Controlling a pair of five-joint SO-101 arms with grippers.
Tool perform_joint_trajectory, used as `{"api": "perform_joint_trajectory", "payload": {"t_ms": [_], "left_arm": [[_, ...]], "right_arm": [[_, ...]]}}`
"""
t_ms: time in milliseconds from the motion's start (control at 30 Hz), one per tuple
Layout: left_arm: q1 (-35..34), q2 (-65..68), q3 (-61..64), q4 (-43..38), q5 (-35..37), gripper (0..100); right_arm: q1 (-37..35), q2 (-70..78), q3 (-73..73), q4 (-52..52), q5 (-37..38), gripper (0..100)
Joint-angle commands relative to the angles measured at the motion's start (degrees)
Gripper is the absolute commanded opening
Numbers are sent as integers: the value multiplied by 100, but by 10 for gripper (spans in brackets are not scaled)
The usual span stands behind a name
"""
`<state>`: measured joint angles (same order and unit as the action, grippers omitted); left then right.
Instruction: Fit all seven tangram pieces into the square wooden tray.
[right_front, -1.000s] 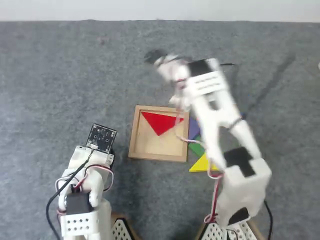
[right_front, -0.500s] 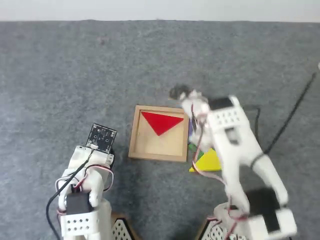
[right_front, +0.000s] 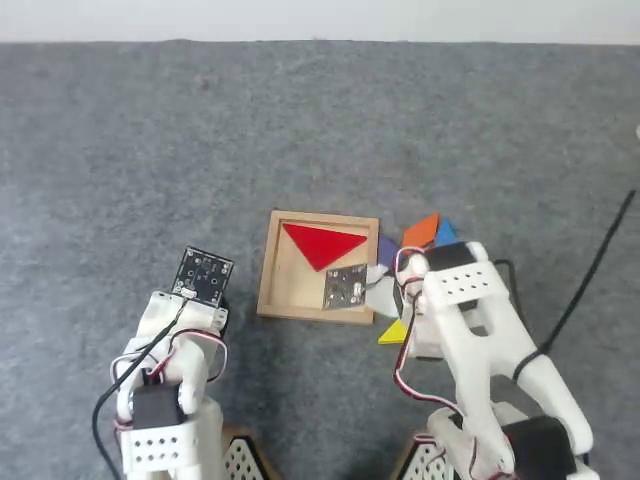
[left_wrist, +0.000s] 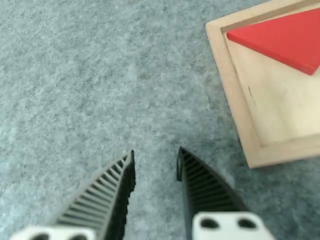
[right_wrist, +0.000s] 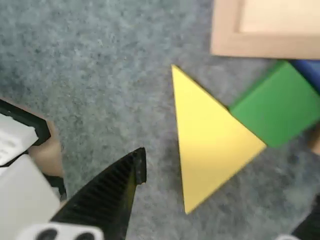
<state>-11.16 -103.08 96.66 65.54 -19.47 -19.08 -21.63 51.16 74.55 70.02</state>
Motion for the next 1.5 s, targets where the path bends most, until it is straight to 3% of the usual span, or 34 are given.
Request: {"api": "perform_joint_trajectory", "payload": {"t_ms": [0,500,667,867,1167,1400,1467], "left_arm": [[-18,-70,-22,18,-53,137],[-26,-70,-22,18,-53,137],[-26,-70,-22,18,-53,137],[-26,-70,-22,18,-53,137],[-26,-70,-22,18,-53,136],[-26,-70,-22,18,-53,136],[-18,-70,-22,18,-53,136]], "right_arm": [[-4,-189,246,-426,114,486],[-13,163,554,-1112,141,474],[-13,892,519,-1332,132,283],[13,769,440,-1332,-132,76],[75,347,422,-1332,-211,69],[1552,-523,-396,-136,-299,81],[1851,-857,-510,374,44,118]]}}
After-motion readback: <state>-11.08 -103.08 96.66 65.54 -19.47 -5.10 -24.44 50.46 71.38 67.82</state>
